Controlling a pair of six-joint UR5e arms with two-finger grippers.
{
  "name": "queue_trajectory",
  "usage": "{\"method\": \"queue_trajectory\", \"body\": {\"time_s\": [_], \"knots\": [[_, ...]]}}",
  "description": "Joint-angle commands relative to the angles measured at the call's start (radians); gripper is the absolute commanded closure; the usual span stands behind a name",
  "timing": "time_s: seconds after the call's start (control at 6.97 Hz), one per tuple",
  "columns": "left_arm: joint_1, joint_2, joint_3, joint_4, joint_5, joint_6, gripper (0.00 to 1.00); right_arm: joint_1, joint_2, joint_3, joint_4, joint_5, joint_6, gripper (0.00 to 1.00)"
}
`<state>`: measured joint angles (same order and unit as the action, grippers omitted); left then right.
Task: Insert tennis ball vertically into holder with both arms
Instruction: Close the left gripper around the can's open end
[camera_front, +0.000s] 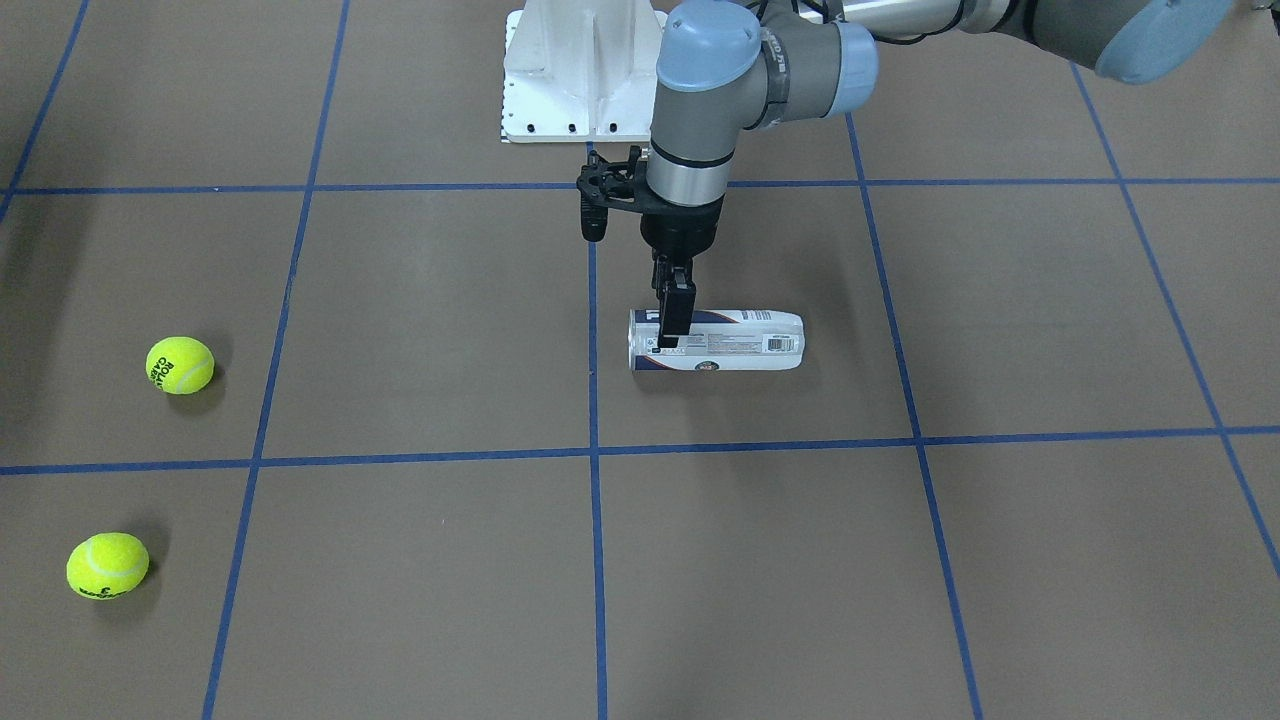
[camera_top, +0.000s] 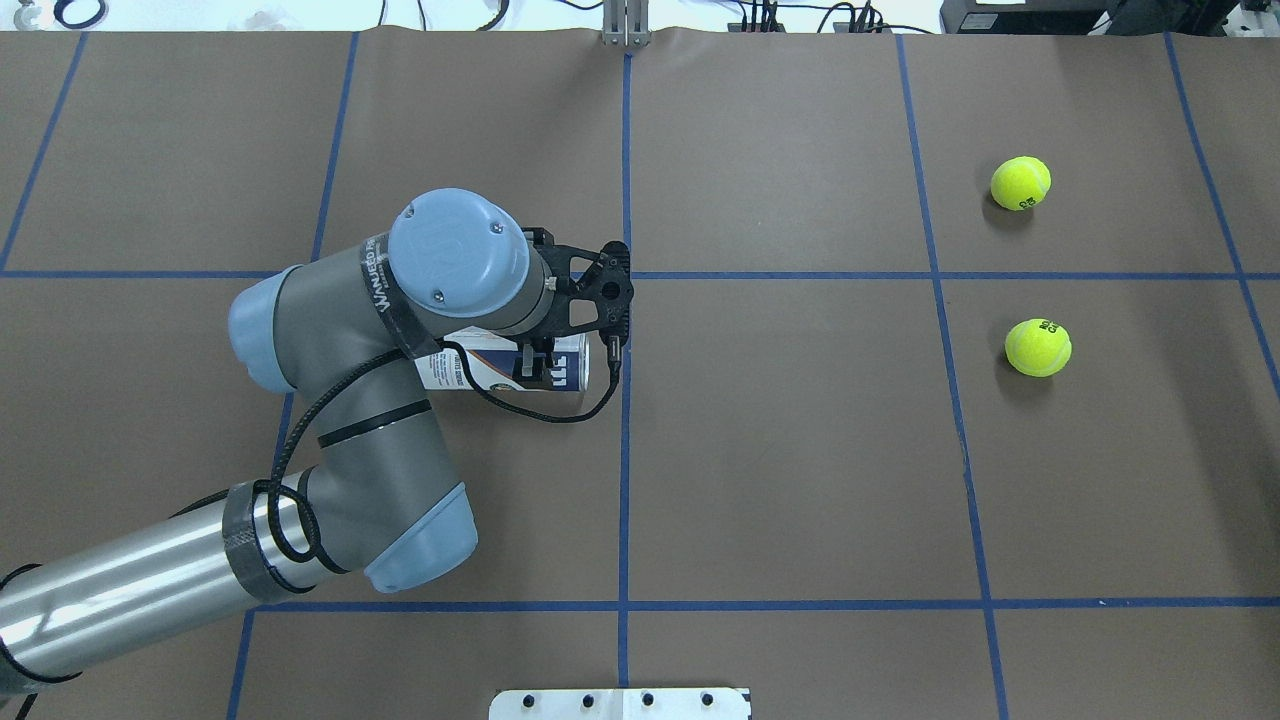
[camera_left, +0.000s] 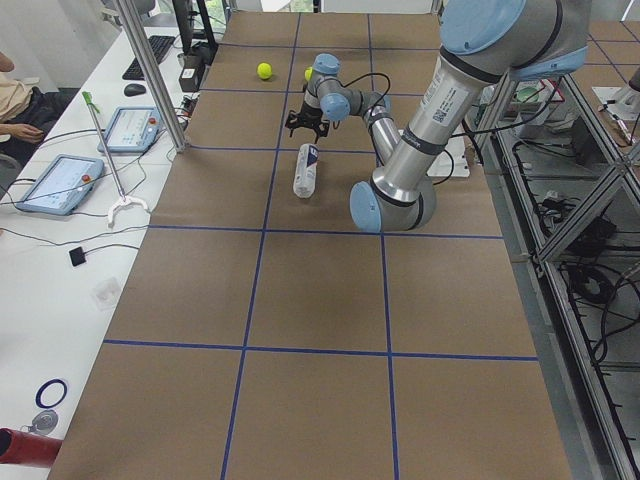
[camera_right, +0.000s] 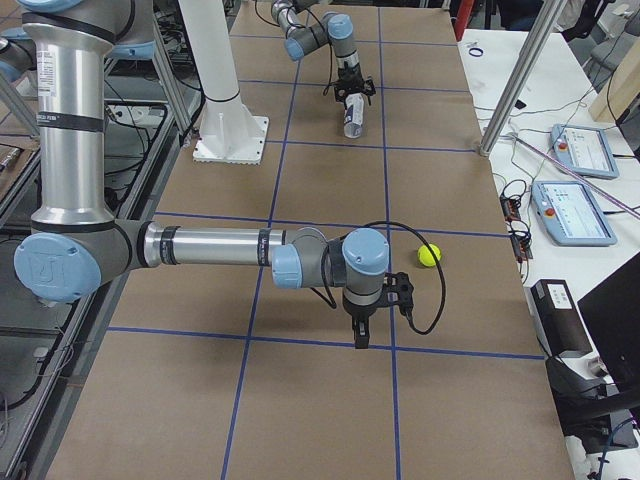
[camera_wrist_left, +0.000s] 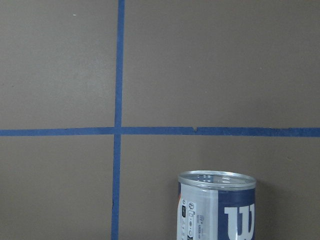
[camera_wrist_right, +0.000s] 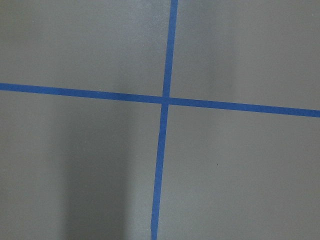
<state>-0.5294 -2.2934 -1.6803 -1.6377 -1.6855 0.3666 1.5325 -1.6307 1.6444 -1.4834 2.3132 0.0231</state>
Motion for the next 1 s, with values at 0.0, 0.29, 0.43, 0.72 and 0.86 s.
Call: {"method": "queue_trajectory", "body": {"time_s": [0.0,0.29,0.43,0.72,0.86], "knots": [[0.012,-0.012,0.036,-0.004,0.004,-0.011,0.01,0.0,0.0,0.0,0.0,0.0,0.0,0.01],[0.019,-0.034,0.073,-0.014,0.009,-0.02,0.01,0.0,0.002,0.0,0.0,0.0,0.0,0.0],[0.019,-0.041,0.088,-0.022,0.01,-0.05,0.01,0.0,0.002,0.002,0.0,0.0,0.0,0.0],[0.019,-0.046,0.154,-0.091,0.01,-0.063,0.01,0.0,0.003,0.0,-0.002,0.0,0.0,0.01],[0.019,-0.044,0.175,-0.118,0.01,-0.072,0.01,0.0,0.003,0.0,0.0,0.0,0.0,0.0]]}}
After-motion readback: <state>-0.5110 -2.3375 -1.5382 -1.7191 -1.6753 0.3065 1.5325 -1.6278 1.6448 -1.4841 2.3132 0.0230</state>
